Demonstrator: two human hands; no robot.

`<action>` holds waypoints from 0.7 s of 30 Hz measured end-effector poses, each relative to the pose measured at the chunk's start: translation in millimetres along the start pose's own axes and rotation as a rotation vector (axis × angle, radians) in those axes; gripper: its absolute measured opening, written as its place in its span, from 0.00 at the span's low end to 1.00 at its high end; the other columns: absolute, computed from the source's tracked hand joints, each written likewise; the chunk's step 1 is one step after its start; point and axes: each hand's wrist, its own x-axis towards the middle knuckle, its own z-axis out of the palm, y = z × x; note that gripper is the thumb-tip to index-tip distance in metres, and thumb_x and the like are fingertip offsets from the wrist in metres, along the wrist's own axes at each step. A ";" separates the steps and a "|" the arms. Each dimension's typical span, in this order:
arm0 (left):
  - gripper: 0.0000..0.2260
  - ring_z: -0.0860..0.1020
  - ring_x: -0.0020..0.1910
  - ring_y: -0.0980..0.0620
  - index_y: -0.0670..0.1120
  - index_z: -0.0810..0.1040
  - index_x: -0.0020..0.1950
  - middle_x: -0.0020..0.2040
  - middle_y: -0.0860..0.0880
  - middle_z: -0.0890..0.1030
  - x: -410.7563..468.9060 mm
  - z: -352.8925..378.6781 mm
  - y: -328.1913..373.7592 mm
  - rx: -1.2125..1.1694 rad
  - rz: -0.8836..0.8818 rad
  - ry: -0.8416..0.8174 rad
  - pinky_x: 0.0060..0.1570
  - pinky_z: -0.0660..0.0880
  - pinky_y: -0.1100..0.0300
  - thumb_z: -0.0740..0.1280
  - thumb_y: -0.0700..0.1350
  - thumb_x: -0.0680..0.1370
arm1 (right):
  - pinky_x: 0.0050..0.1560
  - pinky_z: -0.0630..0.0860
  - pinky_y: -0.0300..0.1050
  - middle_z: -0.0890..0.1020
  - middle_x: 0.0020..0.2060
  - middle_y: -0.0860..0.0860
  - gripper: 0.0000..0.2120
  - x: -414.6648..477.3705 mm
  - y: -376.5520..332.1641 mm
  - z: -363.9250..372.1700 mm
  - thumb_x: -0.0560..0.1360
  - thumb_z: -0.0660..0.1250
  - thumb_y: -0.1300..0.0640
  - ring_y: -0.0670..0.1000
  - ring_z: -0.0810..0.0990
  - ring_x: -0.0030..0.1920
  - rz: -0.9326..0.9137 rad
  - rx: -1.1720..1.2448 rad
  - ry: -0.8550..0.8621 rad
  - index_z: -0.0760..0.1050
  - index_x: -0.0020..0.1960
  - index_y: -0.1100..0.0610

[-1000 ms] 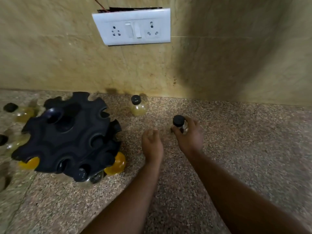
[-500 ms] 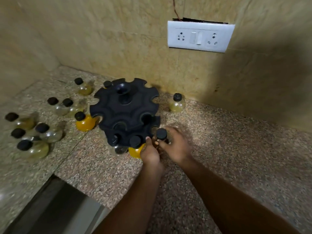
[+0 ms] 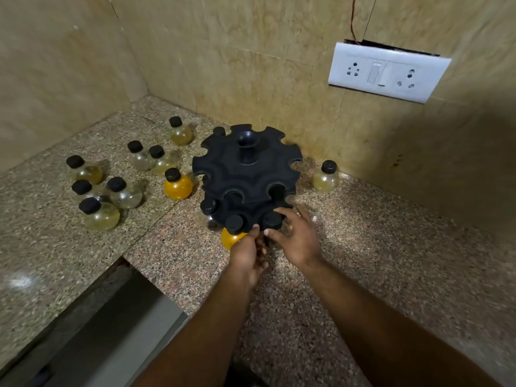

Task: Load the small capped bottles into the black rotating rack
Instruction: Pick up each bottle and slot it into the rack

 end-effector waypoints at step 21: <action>0.12 0.73 0.30 0.56 0.49 0.79 0.43 0.32 0.54 0.75 -0.6 -10.2 4.9 -0.006 -0.081 -0.152 0.33 0.63 0.59 0.63 0.53 0.82 | 0.57 0.78 0.50 0.67 0.73 0.45 0.36 13.4 -6.6 -9.0 0.66 0.80 0.42 0.52 0.76 0.65 -0.001 -0.161 -0.039 0.69 0.70 0.44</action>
